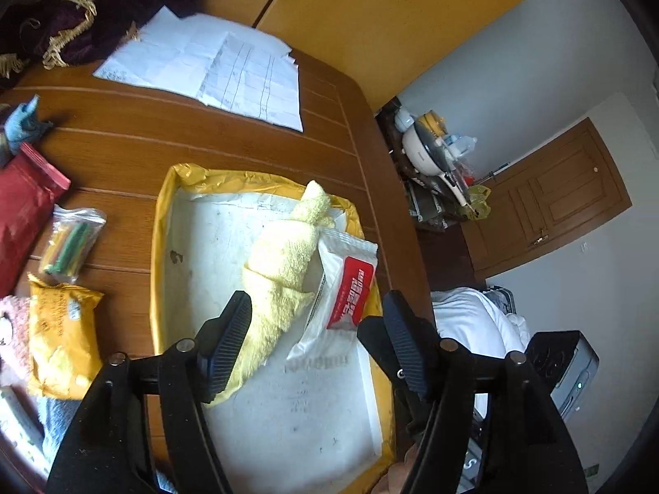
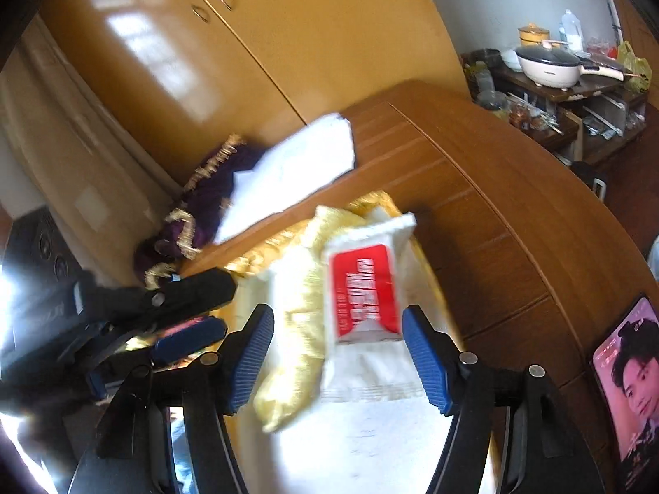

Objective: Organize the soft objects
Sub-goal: 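Carry both items into the yellow-edged box and open both grippers, then grasp the blue towel with the right gripper while the left grasps the red foil bag, then carry the blue towel and red bag into the box and release both, then move the left gripper to the blue cartoon tissue pack while the right approaches the lemon-print tissue pack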

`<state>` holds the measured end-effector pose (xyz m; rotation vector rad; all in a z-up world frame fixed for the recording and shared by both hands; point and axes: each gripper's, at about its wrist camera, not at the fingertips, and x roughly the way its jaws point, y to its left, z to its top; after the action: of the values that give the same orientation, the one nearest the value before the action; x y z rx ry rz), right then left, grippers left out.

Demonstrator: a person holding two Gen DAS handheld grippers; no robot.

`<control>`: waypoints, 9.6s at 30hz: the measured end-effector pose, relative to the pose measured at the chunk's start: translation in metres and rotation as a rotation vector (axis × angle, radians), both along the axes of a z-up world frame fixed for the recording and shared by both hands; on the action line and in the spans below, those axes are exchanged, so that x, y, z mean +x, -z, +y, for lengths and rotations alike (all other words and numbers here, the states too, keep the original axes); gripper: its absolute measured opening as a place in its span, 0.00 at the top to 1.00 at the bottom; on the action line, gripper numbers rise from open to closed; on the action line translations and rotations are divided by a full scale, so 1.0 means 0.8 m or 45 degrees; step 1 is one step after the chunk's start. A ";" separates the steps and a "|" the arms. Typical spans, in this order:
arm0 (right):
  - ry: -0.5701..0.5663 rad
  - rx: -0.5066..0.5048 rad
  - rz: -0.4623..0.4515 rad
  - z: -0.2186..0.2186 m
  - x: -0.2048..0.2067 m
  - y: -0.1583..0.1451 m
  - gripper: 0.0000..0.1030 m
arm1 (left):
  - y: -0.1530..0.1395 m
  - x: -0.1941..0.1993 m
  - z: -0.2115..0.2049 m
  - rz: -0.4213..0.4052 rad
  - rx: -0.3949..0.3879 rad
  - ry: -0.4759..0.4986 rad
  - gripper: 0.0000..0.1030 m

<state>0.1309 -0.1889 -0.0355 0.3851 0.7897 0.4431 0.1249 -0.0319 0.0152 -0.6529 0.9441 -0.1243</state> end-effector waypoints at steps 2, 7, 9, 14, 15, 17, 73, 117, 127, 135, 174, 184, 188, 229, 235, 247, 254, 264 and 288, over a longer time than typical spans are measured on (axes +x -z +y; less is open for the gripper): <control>-0.051 0.070 -0.060 0.002 -0.021 -0.012 0.29 | -0.013 -0.029 0.020 -0.109 0.037 -0.017 0.25; -0.255 0.190 -0.148 0.036 -0.071 -0.028 0.29 | -0.002 -0.109 0.082 -0.209 0.084 -0.139 0.23; -0.349 0.185 -0.171 0.060 -0.086 -0.033 0.29 | 0.006 -0.140 0.103 -0.240 0.136 -0.236 0.23; -0.537 0.102 -0.210 0.122 -0.117 -0.037 0.29 | 0.023 -0.206 0.155 -0.283 0.259 -0.483 0.23; -0.565 0.091 -0.211 0.132 -0.124 -0.036 0.29 | 0.025 -0.215 0.165 -0.282 0.268 -0.519 0.23; -0.618 0.080 -0.204 0.146 -0.133 -0.031 0.29 | 0.030 -0.227 0.182 -0.274 0.265 -0.574 0.23; -0.501 0.022 -0.207 0.167 -0.164 0.004 0.60 | 0.097 -0.284 0.235 -0.153 0.042 -0.797 0.48; -0.040 0.051 -0.206 -0.015 -0.103 0.001 0.61 | 0.023 -0.081 0.058 -0.227 -0.057 -0.039 0.48; -0.046 -0.230 -0.092 0.004 -0.092 0.034 0.57 | 0.057 -0.026 0.011 -0.025 0.213 0.024 0.47; -0.022 -0.024 -0.137 -0.040 -0.092 0.028 0.37 | 0.068 -0.027 0.003 -0.022 0.262 0.081 0.47; -0.163 0.001 -0.408 0.010 -0.123 -0.052 0.23 | 0.046 -0.232 0.134 -0.364 0.290 -0.366 0.28; -0.563 -0.008 -0.251 0.159 -0.180 0.001 0.23 | 0.063 -0.291 0.164 -0.345 0.397 -0.542 0.28; -0.566 -0.159 -0.216 0.181 -0.187 0.022 0.23 | 0.079 -0.303 0.179 -0.277 0.355 -0.596 0.28; -0.784 -0.228 -0.013 0.232 -0.184 0.078 0.00 | 0.110 -0.314 0.108 -0.250 0.617 0.036 0.22; -0.787 -0.179 -0.007 0.226 -0.179 0.077 0.00 | 0.112 -0.307 0.105 -0.227 0.611 0.016 0.21; -0.781 -0.250 -0.056 0.231 -0.186 0.077 0.01 | 0.115 -0.317 0.125 -0.207 0.555 0.028 0.21; -0.743 -0.211 -0.036 0.223 -0.180 0.075 0.22 | 0.108 -0.324 0.123 -0.261 0.502 0.030 0.21; -0.884 -0.224 -0.020 0.267 -0.173 0.065 0.26 | 0.118 -0.316 0.107 -0.261 0.564 0.035 0.21; -0.681 -0.195 -0.123 0.234 -0.173 0.058 0.49 | 0.112 -0.322 0.134 -0.228 0.599 -0.007 0.20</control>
<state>-0.0076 -0.0018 -0.0820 0.0018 0.8231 0.8875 -0.1329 0.0753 -0.0743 -0.2049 0.7615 0.0450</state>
